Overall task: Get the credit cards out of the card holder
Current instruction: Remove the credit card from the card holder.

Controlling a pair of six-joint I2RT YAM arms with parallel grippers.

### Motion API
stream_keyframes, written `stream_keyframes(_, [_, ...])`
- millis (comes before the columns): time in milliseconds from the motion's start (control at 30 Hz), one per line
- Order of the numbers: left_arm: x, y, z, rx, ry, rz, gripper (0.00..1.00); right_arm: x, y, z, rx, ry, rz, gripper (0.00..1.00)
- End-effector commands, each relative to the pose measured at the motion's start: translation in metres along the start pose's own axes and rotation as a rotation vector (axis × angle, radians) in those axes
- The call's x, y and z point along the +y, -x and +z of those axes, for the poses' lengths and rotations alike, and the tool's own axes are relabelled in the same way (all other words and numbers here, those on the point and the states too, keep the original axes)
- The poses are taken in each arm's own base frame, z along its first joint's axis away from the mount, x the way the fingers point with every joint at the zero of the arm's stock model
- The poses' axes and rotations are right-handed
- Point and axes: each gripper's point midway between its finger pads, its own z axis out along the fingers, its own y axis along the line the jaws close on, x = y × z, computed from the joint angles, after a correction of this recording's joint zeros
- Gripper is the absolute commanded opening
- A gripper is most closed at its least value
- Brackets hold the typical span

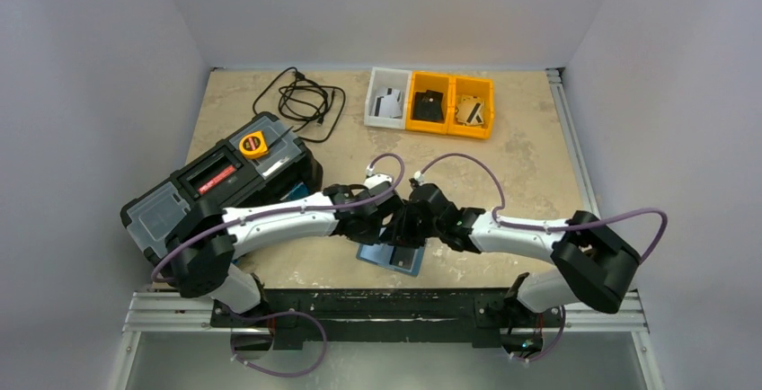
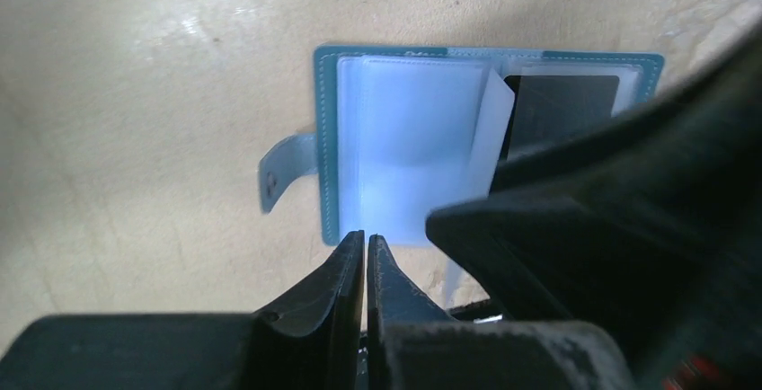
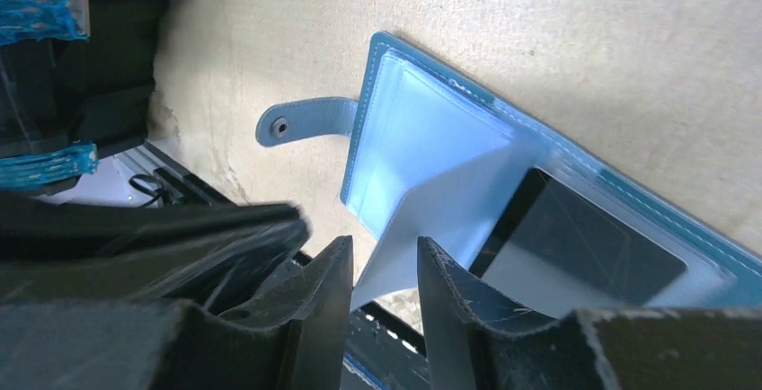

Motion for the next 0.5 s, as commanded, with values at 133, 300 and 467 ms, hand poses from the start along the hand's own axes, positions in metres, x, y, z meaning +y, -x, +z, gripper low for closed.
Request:
stream_keyframes(133, [0.024, 0.003, -0.042, -0.074, 0.0, -0.061, 0.06, 0.018, 0.002, 0.031, 0.019, 0.021, -0.013, 0.35])
stream_keyframes(300, [0.015, 0.001, -0.048, -0.068, -0.064, -0.06, 0.08, 0.017, 0.001, 0.038, 0.023, 0.012, -0.008, 0.45])
stream_keyframes(467, [0.004, 0.002, -0.047, -0.062, -0.115, -0.054, 0.08, 0.023, 0.011, 0.029, -0.021, 0.01, -0.022, 0.62])
